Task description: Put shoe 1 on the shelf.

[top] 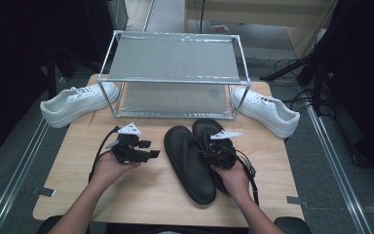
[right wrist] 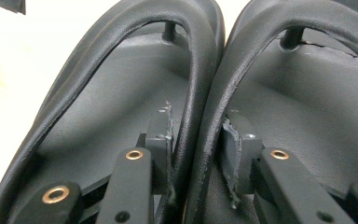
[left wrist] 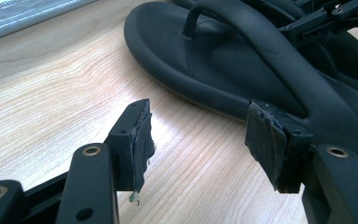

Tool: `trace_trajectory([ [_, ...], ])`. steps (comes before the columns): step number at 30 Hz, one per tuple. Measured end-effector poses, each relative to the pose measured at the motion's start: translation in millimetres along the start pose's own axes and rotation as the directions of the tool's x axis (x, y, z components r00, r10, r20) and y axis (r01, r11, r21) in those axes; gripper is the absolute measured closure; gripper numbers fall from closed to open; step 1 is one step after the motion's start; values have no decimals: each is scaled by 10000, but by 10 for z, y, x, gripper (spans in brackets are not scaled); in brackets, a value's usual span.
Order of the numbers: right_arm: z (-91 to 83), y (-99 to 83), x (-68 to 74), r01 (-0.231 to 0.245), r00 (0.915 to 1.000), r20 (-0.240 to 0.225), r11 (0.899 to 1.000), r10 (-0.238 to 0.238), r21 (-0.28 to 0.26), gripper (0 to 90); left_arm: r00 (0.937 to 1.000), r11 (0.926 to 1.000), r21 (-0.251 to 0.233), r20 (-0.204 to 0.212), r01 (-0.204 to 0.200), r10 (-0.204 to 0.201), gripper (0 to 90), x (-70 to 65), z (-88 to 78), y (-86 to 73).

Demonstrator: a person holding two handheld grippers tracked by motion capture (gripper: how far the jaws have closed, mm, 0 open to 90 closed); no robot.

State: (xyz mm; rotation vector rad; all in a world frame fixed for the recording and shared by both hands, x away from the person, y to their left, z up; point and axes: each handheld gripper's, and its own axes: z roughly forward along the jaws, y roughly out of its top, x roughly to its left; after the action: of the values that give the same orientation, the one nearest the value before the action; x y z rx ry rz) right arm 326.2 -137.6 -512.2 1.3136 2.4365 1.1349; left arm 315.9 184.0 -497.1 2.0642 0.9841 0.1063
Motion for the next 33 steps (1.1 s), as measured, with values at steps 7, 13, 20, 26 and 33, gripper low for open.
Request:
trace_trajectory([
  [7,-29,29,-33,-133,9999,-62,9996,135,256,732,10000,10000,24,-40,48,-48,411,12,-5,-5],
  [13,-55,55,-34,194,9998,14,9995,-194,269,756,9999,10000,6,-78,78,-78,411,20,-15,-11],
  [20,-67,120,-13,108,9997,-198,9999,-105,128,756,9995,9997,-105,-201,227,-229,411,40,-67,-56],
  [26,-44,210,-14,166,9992,-357,9999,-167,-42,755,9987,9991,-188,-338,370,-376,410,52,-120,-115],
  [33,35,340,-20,407,9986,-329,9991,-410,-119,754,9972,9985,-157,-518,531,-538,407,59,-162,-184],
])
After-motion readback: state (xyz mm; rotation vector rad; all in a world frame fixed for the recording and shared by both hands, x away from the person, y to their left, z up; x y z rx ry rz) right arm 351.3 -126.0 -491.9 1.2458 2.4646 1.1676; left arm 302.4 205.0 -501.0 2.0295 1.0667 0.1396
